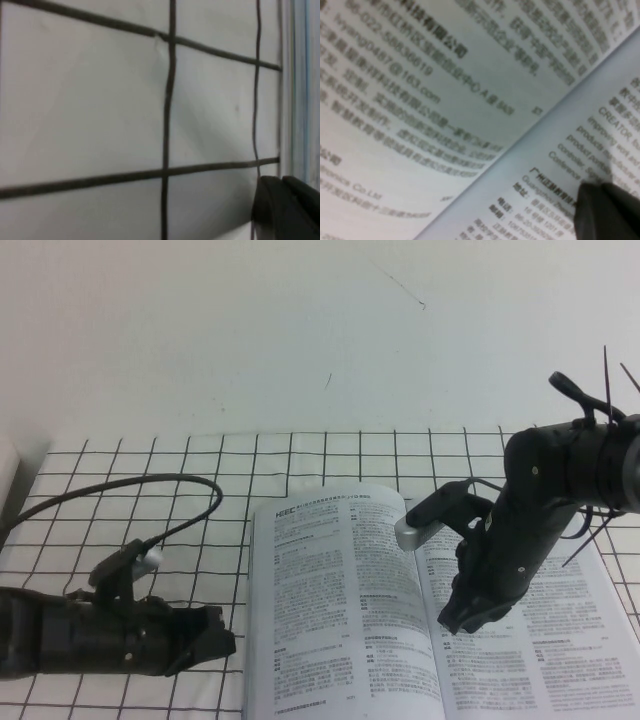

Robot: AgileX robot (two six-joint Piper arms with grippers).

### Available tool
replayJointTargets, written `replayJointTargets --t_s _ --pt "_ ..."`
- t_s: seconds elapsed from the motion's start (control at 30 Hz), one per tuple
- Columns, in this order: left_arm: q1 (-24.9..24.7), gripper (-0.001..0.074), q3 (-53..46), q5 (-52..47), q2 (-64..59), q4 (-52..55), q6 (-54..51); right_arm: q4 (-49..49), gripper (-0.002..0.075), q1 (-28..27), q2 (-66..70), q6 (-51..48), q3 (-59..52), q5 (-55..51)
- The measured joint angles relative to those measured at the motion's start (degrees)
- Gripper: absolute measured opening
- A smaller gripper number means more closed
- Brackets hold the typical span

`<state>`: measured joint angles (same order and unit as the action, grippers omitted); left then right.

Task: Close book
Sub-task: Close the open book

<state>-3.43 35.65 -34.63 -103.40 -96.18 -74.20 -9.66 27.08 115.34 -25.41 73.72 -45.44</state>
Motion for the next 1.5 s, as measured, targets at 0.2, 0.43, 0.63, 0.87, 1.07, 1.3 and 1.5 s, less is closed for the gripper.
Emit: replayJointTargets --t_s 0.2,0.43,0.63,0.87,1.07,1.3,1.5 --pt "-7.31 -0.0004 4.07 2.6 -1.98 -1.02 -0.2 0.13 -0.0003 0.0 0.04 0.22 0.0 0.0" --pt "-13.91 -0.0004 7.77 5.98 -2.62 -1.8 0.01 0.25 -0.0003 0.0 0.33 0.2 0.0 -0.1" --pt "-17.41 -0.0004 11.88 3.96 -3.09 -1.68 0.77 0.25 -0.0003 0.0 0.37 0.25 0.0 -0.1" --pt "-20.02 -0.0004 17.91 3.23 -2.74 -1.34 1.94 0.22 -0.0003 -0.22 0.46 0.25 0.0 0.01" --pt "-21.1 -0.0004 22.39 3.23 -0.58 0.39 5.0 -0.29 -0.0003 -0.54 0.46 1.04 0.0 1.05" --pt "-21.19 -0.0004 26.77 2.19 -0.19 3.96 10.56 1.82 -0.0003 -0.74 -1.2 1.05 1.9 -0.2" --pt "-23.06 -0.0004 27.72 -0.8 -0.07 3.73 11.69 8.07 -0.0003 -1.8 -9.82 5.83 7.76 -6.08"
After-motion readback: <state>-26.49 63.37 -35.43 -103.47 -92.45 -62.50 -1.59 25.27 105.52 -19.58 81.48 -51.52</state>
